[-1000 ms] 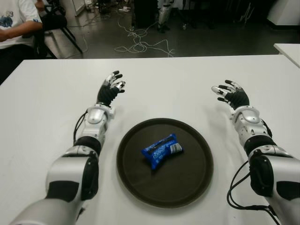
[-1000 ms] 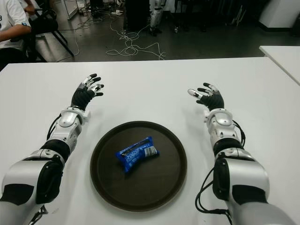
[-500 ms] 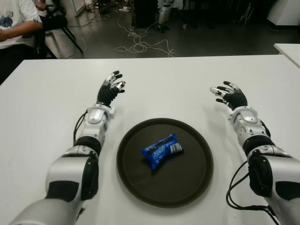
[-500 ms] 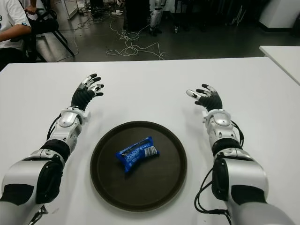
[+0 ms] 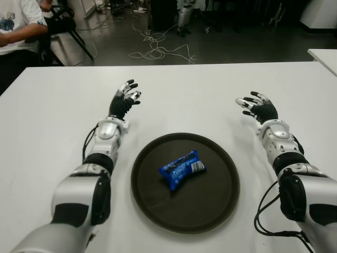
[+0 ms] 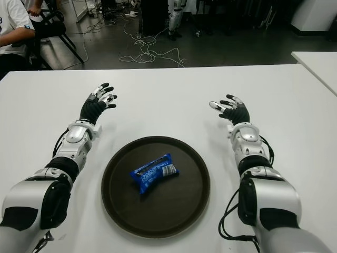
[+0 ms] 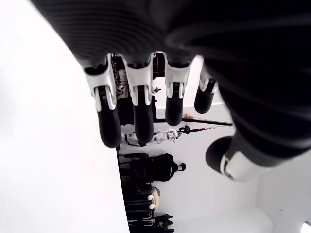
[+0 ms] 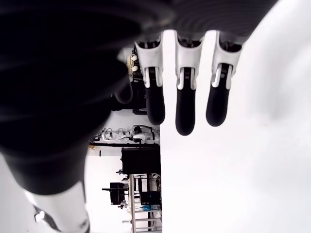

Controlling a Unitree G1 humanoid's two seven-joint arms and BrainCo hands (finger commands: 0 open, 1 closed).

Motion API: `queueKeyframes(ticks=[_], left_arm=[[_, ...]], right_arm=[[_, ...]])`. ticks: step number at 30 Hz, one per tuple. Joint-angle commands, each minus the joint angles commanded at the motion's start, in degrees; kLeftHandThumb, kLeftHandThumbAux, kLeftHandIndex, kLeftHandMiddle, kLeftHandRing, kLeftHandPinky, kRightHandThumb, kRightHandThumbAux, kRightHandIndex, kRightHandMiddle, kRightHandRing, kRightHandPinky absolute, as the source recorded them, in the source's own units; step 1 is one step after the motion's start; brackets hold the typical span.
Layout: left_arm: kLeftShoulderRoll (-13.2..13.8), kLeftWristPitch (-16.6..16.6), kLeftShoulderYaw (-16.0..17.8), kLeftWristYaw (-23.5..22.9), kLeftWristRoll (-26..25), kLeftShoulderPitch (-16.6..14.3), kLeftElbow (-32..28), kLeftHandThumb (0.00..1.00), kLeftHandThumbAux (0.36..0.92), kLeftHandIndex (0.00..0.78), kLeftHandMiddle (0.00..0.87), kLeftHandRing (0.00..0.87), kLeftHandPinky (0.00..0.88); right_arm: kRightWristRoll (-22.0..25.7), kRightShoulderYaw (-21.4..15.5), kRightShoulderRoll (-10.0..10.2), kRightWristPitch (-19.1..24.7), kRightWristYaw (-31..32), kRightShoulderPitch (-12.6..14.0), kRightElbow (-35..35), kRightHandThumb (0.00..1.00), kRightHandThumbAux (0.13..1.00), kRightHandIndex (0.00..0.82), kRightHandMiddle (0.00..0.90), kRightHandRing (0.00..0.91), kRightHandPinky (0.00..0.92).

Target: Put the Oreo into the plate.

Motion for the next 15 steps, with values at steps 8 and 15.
queueKeyframes(ticks=[8,15], left_arm=[[0.01,0.21,0.07,-0.11,-0.09,0.05,0.01,0.145,0.597,0.058,0.145,0.189,0.282],[0.03,0.14,-0.11,0.02,0.13,0.14,0.01,0.135,0.597,0.059,0.146,0.187,0.274]], right_arm=[[0.01,-0.03,-0.17,-0.42,0.00,0.07,-0.13,0.000,0.813,0.185,0.271,0.297,0.340],[0.10,-0.11,-0.28,-2.20,0.58,0.62,-0.51,0.000,0.804,0.182,0.269,0.298,0.349]])
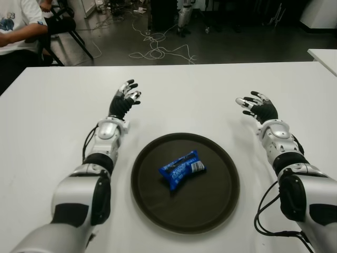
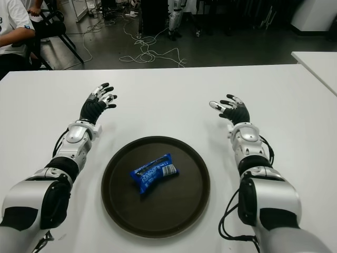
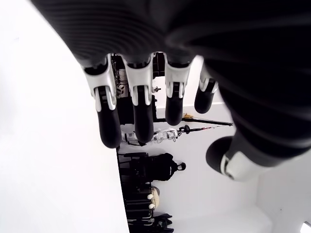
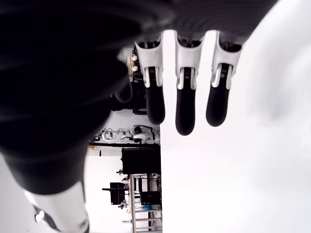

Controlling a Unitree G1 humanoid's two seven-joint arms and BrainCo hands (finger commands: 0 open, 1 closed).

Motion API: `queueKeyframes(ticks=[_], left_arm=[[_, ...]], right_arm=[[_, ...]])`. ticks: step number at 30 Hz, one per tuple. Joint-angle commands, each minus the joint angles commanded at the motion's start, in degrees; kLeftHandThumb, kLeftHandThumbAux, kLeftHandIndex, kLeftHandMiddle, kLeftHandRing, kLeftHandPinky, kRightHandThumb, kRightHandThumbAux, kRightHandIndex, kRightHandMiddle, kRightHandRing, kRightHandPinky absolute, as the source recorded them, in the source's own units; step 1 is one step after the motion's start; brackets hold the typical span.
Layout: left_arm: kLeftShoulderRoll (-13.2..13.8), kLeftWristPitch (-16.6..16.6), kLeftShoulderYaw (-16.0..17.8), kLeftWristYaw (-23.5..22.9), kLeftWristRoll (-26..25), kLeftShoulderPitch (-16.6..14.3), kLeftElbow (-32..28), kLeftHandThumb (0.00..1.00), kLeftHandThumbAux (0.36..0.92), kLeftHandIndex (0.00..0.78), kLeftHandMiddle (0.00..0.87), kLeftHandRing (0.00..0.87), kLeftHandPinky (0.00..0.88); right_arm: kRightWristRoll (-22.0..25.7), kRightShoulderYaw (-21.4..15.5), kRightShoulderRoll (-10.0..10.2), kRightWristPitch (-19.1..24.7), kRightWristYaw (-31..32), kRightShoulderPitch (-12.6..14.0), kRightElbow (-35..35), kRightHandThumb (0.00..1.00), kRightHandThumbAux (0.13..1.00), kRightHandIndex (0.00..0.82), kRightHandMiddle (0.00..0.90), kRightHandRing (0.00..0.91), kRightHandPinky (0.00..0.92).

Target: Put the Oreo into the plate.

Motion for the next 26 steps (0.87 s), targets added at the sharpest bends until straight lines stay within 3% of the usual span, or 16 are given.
queueKeyframes(ticks=[26], left_arm=[[0.26,0.38,0.52,-0.05,-0.42,-0.15,0.12,0.112,0.616,0.057,0.139,0.184,0.269]], right_arm=[[-0.03,0.44,1.13,-1.87,-1.64,1.15,-0.63,0.000,0.793,0.203,0.297,0.329,0.376]])
